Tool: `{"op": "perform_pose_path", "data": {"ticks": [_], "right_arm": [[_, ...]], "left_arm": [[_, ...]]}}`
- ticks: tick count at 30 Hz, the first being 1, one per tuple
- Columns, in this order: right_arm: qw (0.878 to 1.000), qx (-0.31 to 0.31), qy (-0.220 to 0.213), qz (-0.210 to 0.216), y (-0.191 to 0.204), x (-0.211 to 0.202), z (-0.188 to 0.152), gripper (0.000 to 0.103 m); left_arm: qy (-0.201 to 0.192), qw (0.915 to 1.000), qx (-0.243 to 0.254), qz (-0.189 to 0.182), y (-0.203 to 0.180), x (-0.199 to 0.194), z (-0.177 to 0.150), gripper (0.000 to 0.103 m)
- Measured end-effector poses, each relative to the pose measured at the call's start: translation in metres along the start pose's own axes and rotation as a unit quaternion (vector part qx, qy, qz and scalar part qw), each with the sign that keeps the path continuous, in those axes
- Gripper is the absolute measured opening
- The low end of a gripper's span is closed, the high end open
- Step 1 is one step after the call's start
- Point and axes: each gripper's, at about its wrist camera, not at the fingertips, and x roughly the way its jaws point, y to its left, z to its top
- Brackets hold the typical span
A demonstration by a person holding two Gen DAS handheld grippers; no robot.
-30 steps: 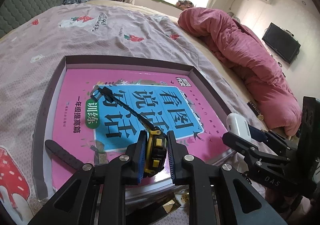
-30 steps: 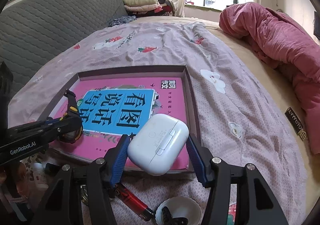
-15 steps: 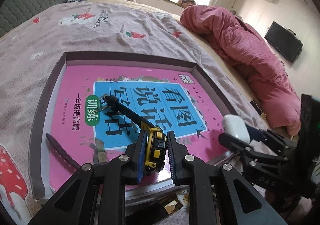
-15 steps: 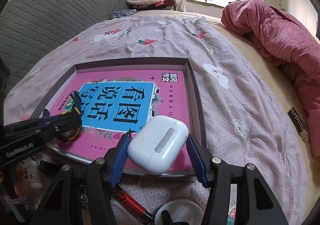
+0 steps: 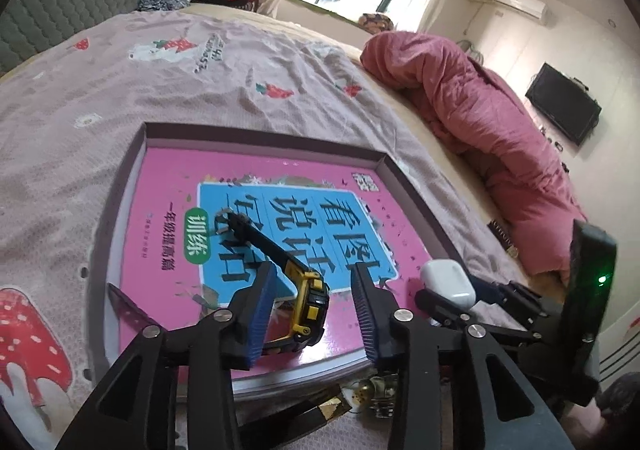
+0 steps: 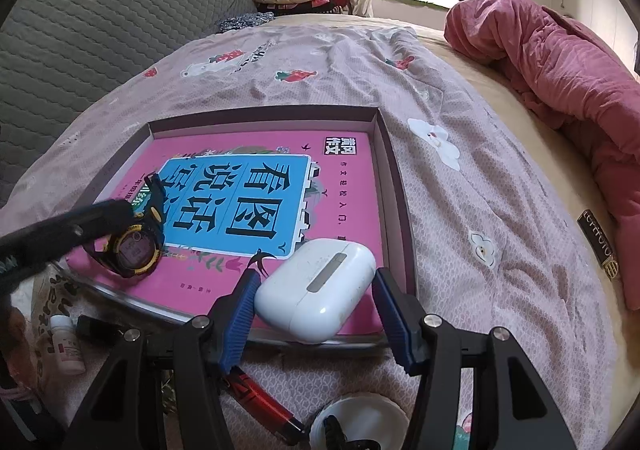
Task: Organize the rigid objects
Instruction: 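Lower the watch onto the book and open the left gripper while the right sets down the earbuds case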
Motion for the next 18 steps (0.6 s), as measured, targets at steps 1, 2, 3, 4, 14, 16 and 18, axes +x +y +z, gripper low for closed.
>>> {"op": "perform_pose_path", "data": {"ticks": [1, 2, 3, 4, 14, 16, 18], "right_arm": [[1.0, 0.0, 0.0, 0.0, 0.0, -0.001, -0.001, 0.058], [1.0, 0.0, 0.001, 0.0, 0.0, -0.001, -0.001, 0.058], [1.0, 0.0, 0.002, 0.0, 0.0, -0.001, 0.0, 0.058], [1.0, 0.0, 0.003, 0.0, 0.001, -0.002, 0.0, 0.058], [1.0, 0.001, 0.008, 0.004, 0.001, -0.002, 0.0, 0.058], [1.0, 0.0, 0.008, 0.006, 0.001, -0.001, 0.0, 0.058], [1.0, 0.003, 0.01, 0.008, 0.0, -0.001, 0.0, 0.058]], "left_arm": [[-0.003, 1.0, -0.004, 0.001, 0.002, -0.003, 0.001, 0.042], [-0.007, 0.9999, -0.012, 0.0, 0.005, -0.006, 0.001, 0.044], [-0.01, 0.9997, -0.02, 0.0, 0.008, -0.009, 0.001, 0.045], [-0.012, 0.9995, -0.03, 0.0, 0.012, -0.011, 0.001, 0.047], [-0.033, 0.9961, -0.081, 0.009, 0.038, -0.03, 0.005, 0.047], [-0.04, 0.9953, -0.087, 0.014, 0.042, -0.035, 0.007, 0.048], [-0.046, 0.9946, -0.092, 0.016, 0.045, -0.039, 0.007, 0.048]]}}
